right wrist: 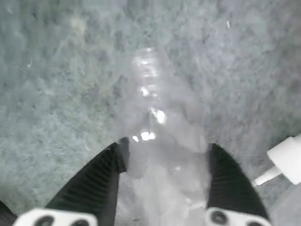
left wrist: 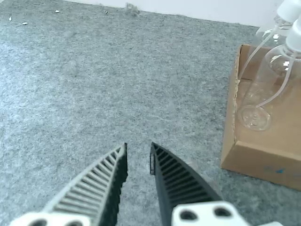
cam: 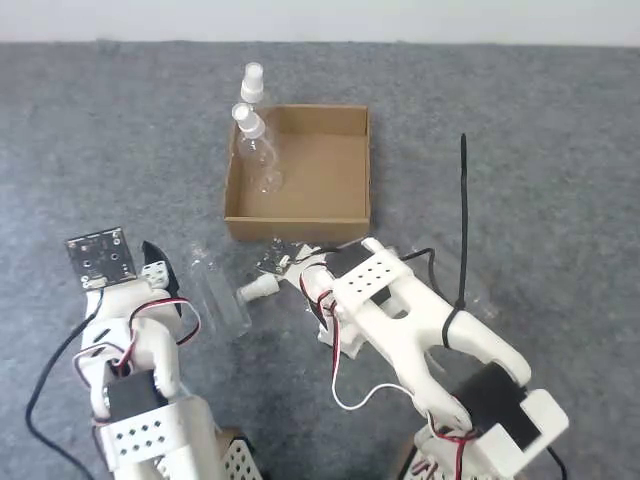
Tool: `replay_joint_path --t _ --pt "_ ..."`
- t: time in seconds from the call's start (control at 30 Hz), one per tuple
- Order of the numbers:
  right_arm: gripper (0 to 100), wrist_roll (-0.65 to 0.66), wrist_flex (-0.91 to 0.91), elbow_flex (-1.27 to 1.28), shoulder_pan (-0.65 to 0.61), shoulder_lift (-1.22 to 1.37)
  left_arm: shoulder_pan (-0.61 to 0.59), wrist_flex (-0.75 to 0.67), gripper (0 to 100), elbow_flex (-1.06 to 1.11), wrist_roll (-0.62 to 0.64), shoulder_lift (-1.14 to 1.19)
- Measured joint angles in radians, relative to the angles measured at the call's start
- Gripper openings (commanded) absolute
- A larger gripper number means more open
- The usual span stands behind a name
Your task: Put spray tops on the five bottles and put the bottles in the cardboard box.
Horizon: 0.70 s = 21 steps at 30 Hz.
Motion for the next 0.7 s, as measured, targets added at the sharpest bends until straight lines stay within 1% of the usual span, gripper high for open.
replay_joint_path --t 0.1,0.37,0.6,0.7 --pt "35.3 0.0 0.011 0.0 0.0 0.0 0.0 0.0 8 0.0 0.0 0.0" --pt "35.1 0.017 0.014 -0.041 -0.005 0.0 0.0 0.0 8 0.0 0.0 0.0" --pt "35.1 0.025 0.015 -0.044 -0.068 0.0 0.0 0.0 8 0.0 0.0 0.0" --pt "35.1 0.028 0.015 -0.044 -0.069 0.0 0.0 0.0 8 0.0 0.0 0.0"
